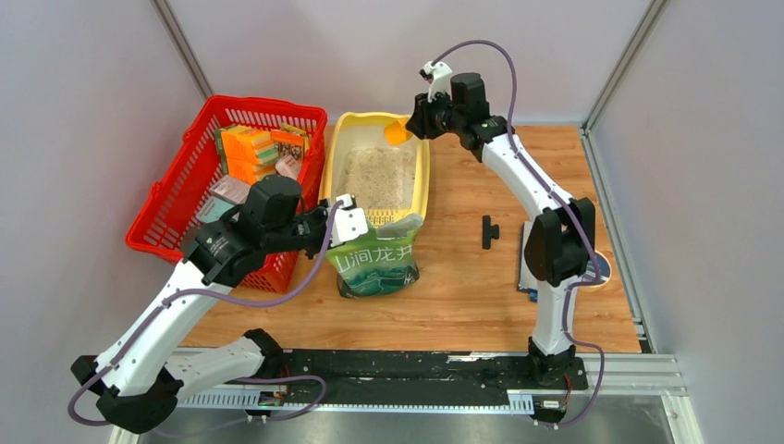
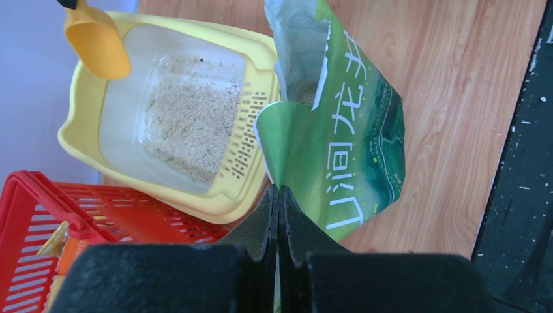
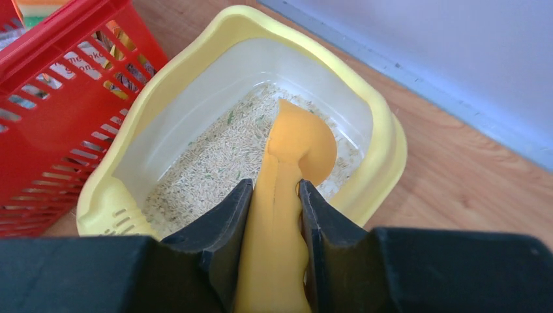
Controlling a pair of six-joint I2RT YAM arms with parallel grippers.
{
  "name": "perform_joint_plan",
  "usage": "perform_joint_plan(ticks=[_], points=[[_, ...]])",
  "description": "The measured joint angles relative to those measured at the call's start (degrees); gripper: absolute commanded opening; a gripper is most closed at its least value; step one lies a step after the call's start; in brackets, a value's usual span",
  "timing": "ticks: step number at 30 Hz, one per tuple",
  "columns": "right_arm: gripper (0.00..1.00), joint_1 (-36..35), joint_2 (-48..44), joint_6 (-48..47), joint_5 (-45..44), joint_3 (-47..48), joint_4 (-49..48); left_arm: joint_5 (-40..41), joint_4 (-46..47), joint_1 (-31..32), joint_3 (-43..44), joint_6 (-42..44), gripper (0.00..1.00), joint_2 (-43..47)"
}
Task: Fill the litter box with clean litter
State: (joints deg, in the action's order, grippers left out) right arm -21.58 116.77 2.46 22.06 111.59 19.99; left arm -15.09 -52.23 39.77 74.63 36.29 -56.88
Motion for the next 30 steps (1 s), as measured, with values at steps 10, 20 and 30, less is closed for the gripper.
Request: perform_joint_plan(ticks=[10,20,30], points=[[0.0,-3.52,-19.8,-13.0,-0.04,1.7,14.47,-3.37,3.23,-0.04,-3.15,-4.13,0.0,2.95],[0.0,-3.5,-41.97,-24.74,20.57,2.64,44.3,-2.69,4.28,-0.66,0.24,-5.6,0.0,-2.12],[0.0,-7.69,-31.34,-36.15,20.39,1.88,56.81,-2.4,4.52,-0.81,0.94,-6.84,0.0,-2.67]])
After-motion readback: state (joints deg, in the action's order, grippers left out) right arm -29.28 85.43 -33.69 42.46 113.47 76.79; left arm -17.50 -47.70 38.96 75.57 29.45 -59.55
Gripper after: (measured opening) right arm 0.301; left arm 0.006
